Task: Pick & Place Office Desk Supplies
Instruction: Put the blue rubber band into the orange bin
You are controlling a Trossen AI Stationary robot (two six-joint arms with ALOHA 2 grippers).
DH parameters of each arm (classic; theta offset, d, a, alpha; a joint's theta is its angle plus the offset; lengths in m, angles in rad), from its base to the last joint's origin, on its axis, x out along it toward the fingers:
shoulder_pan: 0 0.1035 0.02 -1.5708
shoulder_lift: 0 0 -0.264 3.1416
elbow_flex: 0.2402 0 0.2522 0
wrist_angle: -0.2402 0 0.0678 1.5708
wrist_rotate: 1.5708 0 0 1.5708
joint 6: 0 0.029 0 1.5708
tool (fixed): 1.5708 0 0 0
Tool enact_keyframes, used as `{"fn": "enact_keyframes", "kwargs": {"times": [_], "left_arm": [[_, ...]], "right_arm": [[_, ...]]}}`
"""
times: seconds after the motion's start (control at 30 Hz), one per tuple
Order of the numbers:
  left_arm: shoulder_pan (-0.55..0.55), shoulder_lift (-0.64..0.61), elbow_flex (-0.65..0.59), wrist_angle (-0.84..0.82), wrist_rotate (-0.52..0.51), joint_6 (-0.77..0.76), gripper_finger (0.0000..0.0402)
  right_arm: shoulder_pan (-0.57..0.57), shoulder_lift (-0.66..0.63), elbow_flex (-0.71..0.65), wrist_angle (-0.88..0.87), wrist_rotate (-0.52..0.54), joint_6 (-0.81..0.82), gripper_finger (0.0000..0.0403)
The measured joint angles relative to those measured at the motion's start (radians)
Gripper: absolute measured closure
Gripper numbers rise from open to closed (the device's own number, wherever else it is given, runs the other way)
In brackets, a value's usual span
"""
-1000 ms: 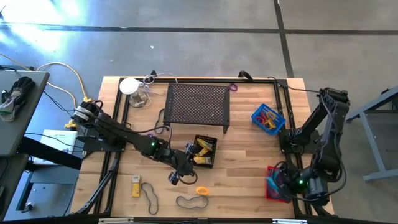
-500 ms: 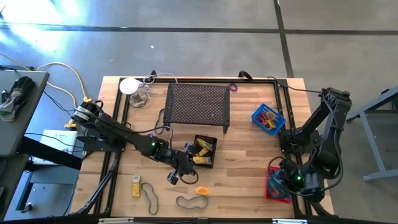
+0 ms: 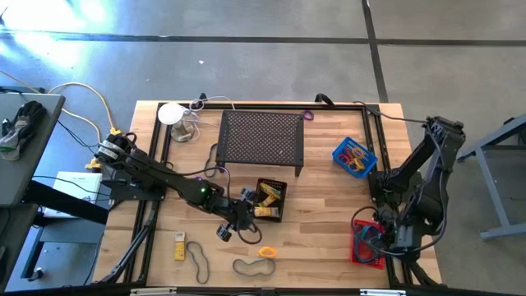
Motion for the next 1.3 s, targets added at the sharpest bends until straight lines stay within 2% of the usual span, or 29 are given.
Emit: {"fn": "enact_keyframes", "kwargs": {"times": [0.17, 0.4, 0.6, 0.77, 0.97, 1.07, 1.13, 1.3], "left_arm": [[0.003, 0.000, 0.000, 0.004, 0.004, 0.004, 0.0257], [0.003, 0.000, 0.000, 0.017, 0.010, -0.004, 0.0257], [0.003, 0.000, 0.000, 0.025, 0.106, -0.021, 0.0257], [-0.002, 0.000, 0.000, 0.024, 0.126, -0.034, 0.0257], [-0.005, 0.000, 0.000, 0.024, 0.127, -0.054, 0.0257], [-0.005, 0.000, 0.000, 0.022, 0.127, -0.081, 0.0257], [-0.005, 0.000, 0.000, 0.014, 0.127, -0.085, 0.0257], [-0.005, 0.000, 0.000, 0.007, 0.127, -0.094, 0.0257]], "right_arm": [[0.000, 0.042, 0.000, -0.002, -0.016, 0.001, 0.0399], [-0.001, 0.140, 0.000, 0.138, -0.049, 0.010, 0.0399], [-0.015, 0.209, -0.001, 0.141, -0.060, 0.025, 0.0399], [-0.075, 0.211, -0.001, 0.123, 0.017, 0.020, 0.0399], [-0.107, 0.218, -0.009, 0.002, 0.015, 0.018, 0.0399], [-0.105, 0.227, -0.044, -0.005, -0.023, 0.033, 0.0399], [-0.105, 0.247, -0.070, 0.013, -0.045, 0.043, 0.0399], [-0.105, 0.301, -0.112, 0.122, -0.004, 0.022, 0.0399]]}}
